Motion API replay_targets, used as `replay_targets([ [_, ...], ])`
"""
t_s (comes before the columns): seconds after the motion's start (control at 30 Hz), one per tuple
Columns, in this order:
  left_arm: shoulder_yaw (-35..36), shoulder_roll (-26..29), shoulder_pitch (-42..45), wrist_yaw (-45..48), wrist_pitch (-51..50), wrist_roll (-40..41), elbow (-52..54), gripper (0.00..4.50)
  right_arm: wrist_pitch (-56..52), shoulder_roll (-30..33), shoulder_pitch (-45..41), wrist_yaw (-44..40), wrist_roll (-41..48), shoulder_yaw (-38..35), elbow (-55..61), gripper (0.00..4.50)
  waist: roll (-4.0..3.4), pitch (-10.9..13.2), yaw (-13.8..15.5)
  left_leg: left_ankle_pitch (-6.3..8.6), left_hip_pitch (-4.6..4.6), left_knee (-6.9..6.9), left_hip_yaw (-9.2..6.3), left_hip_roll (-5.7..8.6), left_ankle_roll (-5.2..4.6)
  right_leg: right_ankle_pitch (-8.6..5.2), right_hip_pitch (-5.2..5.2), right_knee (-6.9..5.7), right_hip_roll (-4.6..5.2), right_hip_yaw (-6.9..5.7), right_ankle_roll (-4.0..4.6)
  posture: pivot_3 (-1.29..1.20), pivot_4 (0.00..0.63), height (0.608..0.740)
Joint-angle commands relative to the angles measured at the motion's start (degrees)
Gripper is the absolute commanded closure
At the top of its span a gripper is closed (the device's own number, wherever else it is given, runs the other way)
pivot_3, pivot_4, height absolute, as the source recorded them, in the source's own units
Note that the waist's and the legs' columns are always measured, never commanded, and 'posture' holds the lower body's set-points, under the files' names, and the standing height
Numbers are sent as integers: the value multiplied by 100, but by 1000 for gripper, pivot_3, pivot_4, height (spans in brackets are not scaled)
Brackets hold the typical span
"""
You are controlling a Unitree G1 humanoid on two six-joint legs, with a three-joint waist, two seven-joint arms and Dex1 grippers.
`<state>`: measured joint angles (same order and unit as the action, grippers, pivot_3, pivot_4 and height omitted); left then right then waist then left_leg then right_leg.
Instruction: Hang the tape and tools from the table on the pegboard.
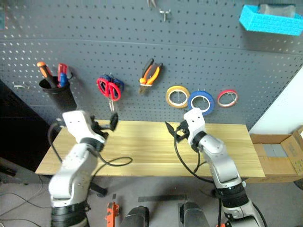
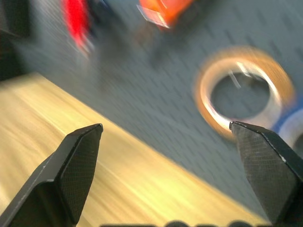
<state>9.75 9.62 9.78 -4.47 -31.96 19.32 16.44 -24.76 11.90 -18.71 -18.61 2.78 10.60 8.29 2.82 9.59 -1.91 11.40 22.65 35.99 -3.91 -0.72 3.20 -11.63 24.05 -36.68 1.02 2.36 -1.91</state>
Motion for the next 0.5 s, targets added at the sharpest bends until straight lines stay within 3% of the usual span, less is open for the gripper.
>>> replay_targets([
  [0.03, -30, -121, -84, -58, -38, -190, -507, 49, -122, -103, 68, 424, -286, -55, -163, 0, 0, -57, -31, 0, -2, 2, 4, 0, 0, 0, 0, 0, 0, 3, 0, -49, 41, 740],
  [0.23, -64, 128, -204, 56, 185, -690, -1191, 49, 39, -135, 157, 850, -509, -283, -643, 0, -11, -217, -139, 0, -2, 0, 8, 0, -2, 1, 3, -6, -1, 6, -2, -68, 22, 740],
  [0.5, 93, 198, 29, 583, 303, -509, -1397, 49, 3, -282, 278, 1281, -642, -512, -744, 0, -30, -372, -197, 0, -6, 0, 10, 1, -2, 1, 0, -7, -1, 8, -3, -94, 0, 740],
])
